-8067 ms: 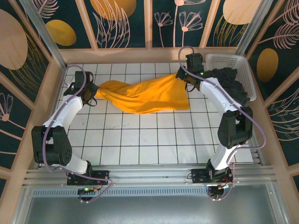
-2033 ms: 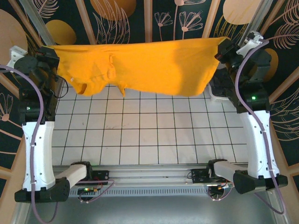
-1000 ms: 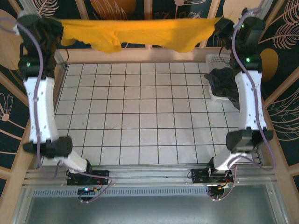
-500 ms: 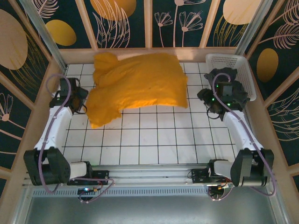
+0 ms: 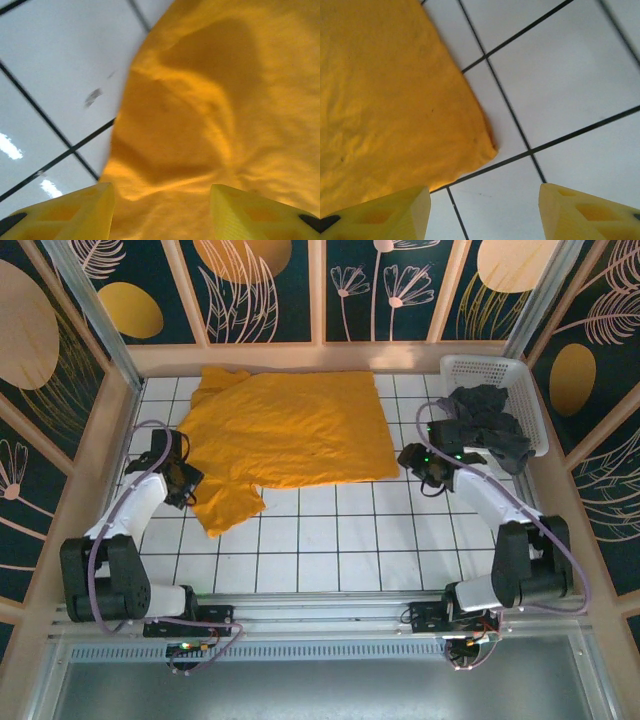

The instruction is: Fold and stack the t-shirts

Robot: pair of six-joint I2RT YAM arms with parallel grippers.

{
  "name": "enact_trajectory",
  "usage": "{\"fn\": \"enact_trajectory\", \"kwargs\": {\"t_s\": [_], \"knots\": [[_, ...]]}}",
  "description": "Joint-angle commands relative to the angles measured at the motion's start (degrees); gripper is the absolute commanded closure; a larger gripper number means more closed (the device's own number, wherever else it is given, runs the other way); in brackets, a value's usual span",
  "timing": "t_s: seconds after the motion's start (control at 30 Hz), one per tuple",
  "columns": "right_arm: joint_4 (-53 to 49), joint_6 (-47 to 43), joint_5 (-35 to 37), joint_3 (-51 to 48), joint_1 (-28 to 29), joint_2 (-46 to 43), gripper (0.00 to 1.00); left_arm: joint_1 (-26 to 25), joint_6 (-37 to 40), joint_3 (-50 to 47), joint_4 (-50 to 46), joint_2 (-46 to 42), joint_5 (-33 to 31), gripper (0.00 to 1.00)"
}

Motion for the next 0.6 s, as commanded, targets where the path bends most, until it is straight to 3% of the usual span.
{"fn": "enact_trajectory", "kwargs": {"t_s": [0.0,0.13,0.37,0.57], "knots": [[2.3,-2.5,0.9,3.3,1.8,3.6,0.42,-0.1,2.6,-1.4,-2.1,1.4,0.1,0.48],[1.1,-3.8,1.4,5.6,1.7,7.3,0.41,-1.9,3.0,-3.4,-3.2,2.6,2.5,0.49],[-1.2,-5.5,1.9,11.2,1.6,13.8,0.41,-11.8,-0.6,-7.2,-6.6,3.5,3.7,0.49],[-1.2,-4.9,1.5,11.9,1.8,14.8,0.41,-12.8,-3.3,-8.6,-7.4,3.0,0.7,0.47]]}}
